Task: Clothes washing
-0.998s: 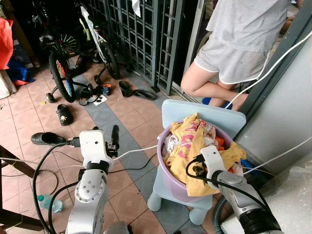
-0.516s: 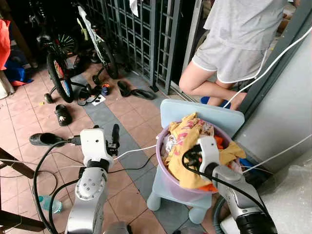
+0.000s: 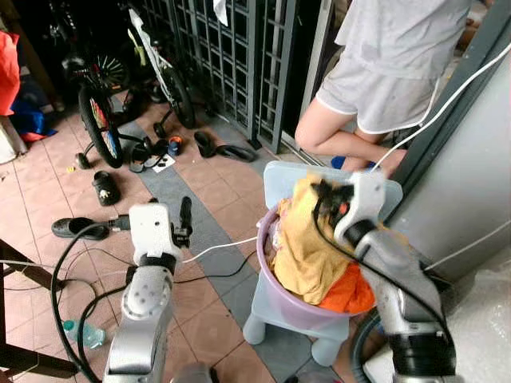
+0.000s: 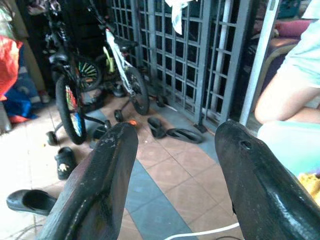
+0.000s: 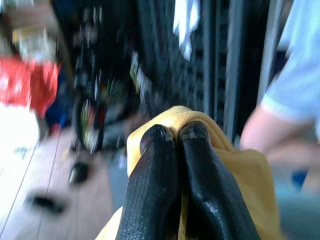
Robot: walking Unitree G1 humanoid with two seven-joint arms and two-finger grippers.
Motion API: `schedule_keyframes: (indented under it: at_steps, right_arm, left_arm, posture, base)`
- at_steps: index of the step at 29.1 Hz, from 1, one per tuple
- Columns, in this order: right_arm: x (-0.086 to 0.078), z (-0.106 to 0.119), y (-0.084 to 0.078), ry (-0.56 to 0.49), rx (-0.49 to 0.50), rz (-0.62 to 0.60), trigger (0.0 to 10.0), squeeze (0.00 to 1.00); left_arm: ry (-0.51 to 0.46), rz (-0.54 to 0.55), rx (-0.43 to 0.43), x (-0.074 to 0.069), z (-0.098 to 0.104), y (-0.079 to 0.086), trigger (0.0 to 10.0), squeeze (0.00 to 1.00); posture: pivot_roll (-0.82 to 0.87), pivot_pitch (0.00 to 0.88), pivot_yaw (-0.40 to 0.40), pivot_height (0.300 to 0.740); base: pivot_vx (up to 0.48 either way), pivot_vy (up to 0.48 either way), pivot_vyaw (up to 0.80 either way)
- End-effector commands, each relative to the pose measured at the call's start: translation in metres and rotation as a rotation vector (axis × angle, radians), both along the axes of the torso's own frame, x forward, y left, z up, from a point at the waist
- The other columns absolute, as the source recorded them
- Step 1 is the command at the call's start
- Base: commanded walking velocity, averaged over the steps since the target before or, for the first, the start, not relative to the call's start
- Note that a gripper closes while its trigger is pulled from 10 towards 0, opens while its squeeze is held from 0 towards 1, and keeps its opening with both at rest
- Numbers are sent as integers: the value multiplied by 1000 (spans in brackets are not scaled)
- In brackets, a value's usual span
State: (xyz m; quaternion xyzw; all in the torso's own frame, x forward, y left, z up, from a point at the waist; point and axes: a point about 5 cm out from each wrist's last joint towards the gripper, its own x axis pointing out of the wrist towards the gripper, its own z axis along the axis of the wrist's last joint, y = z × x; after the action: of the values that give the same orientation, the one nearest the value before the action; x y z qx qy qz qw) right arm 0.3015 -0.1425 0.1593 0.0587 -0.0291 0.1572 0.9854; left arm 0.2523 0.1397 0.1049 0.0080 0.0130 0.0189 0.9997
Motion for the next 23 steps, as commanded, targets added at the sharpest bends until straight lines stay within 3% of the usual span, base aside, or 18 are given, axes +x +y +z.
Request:
schedule_keyframes:
  at_steps: [1,5,8,9,10,16,23]
  right_arm:
    - [1,24,-1,-118,13,-29,0,0]
    - [1,34,1,-143,55,-48,0,0]
    - [-1,39,5,-165,37,-40,0,0]
    - [0,39,6,-164,22,-39,431,0]
    - [1,43,7,-177,-16,-49,10000,0]
    - [3,64,1,-259,-66,-95,10000,0]
    - [3,64,-1,-260,-88,-103,10000,0]
  left_arm:
    - [8,-8,16,1,-2,-2,10000,0]
    - [-9,-26,39,4,1,-3,10000,0]
    - [-11,-26,40,6,2,-2,10000,0]
    - [-15,-33,40,7,2,-2,10000,0]
    - [-20,-41,40,8,3,-3,10000,0]
    - [-25,-66,26,11,3,-8,10000,0]
    - [-29,-72,21,11,2,-9,10000,0]
  posture:
    - [-10,0,47,740]
    - [-11,0,53,740]
    - [-18,0,57,740]
    - [-20,0,59,740]
    - [-28,0,62,740]
    - [-49,0,71,740]
    - [-52,0,66,740]
  base:
    - [0,0,0]
    - [0,0,0]
    - [0,0,0]
    - [0,0,0]
    - [0,0,-431]
    - [0,-134,-736]
    - [0,-391,-753]
